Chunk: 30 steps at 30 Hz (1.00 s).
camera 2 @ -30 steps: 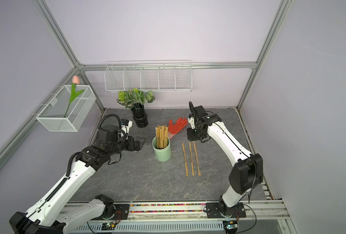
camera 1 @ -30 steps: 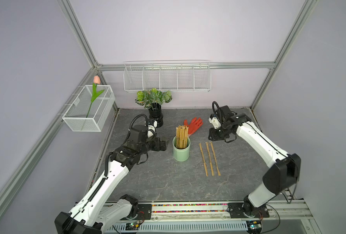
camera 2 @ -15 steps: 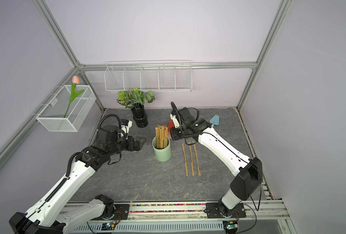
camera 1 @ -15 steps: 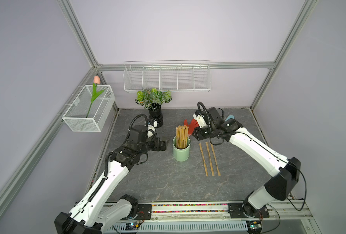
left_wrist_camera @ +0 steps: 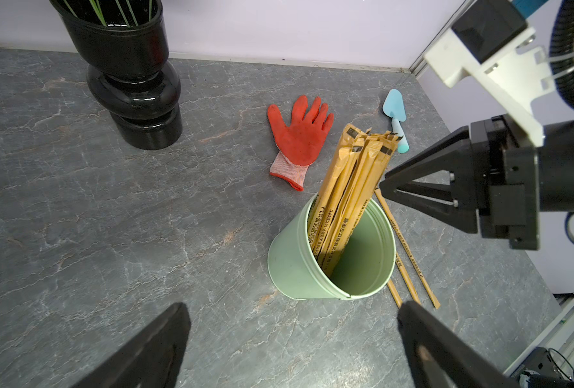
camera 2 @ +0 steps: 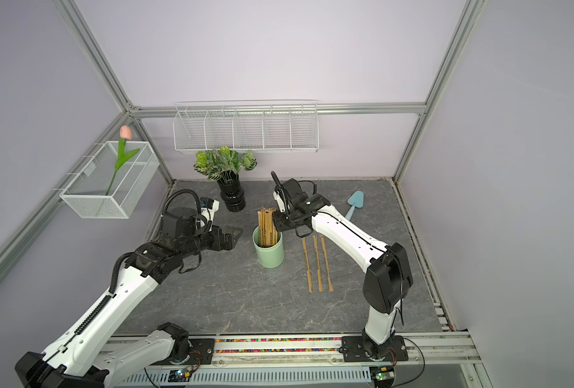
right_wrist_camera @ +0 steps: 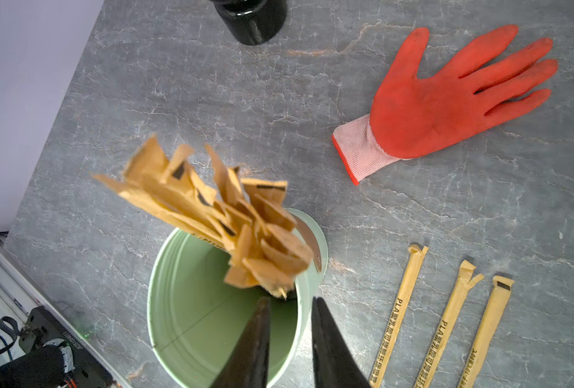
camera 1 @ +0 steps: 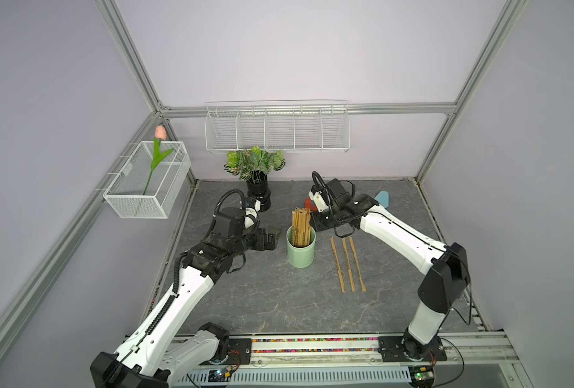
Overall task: Take the straws out of the storage container
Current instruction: Pick up the straw from the container.
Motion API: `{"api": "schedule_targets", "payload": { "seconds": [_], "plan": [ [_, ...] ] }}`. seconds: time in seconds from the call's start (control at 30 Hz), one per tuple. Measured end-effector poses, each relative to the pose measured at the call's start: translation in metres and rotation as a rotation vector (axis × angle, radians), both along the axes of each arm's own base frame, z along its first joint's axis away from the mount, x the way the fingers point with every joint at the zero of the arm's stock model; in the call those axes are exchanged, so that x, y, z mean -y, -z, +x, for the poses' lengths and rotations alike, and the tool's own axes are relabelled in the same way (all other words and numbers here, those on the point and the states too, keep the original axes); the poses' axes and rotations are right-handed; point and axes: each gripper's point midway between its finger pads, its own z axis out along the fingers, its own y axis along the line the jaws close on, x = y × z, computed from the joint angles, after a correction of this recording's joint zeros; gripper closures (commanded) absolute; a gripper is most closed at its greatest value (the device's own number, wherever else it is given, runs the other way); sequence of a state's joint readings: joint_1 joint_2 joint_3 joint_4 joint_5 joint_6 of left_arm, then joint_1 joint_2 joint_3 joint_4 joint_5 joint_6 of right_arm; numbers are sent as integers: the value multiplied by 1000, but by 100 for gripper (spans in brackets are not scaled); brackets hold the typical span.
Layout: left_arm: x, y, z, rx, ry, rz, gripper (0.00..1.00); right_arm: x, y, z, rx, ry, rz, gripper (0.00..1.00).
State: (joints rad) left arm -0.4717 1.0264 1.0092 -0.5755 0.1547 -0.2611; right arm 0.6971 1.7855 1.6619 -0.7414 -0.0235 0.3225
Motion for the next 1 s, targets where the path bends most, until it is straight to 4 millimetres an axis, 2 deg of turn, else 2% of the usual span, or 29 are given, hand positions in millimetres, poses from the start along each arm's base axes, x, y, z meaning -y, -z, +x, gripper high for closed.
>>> {"api": "schedule_targets", "payload": {
  "seconds": [0.13,0.43,0.6,0.83,1.0],
  "plan": [
    [0,0,0,0,1,0,0,-5,-5,4,10,-3,11,75],
    [0,0,0,0,1,-1,0,-12,8,8,-12,-11,-1,76],
    [0,0,0,-1,3,-2,0,-13,6,8,-11,-12,-1,80],
    [0,0,0,-1,3,-2,0,-18,5,1,-14,-29,-6,83],
    [0,0,0,-1,3,-2,0,-19,5,-3,-19,-34,-18,80]
  ]
}}
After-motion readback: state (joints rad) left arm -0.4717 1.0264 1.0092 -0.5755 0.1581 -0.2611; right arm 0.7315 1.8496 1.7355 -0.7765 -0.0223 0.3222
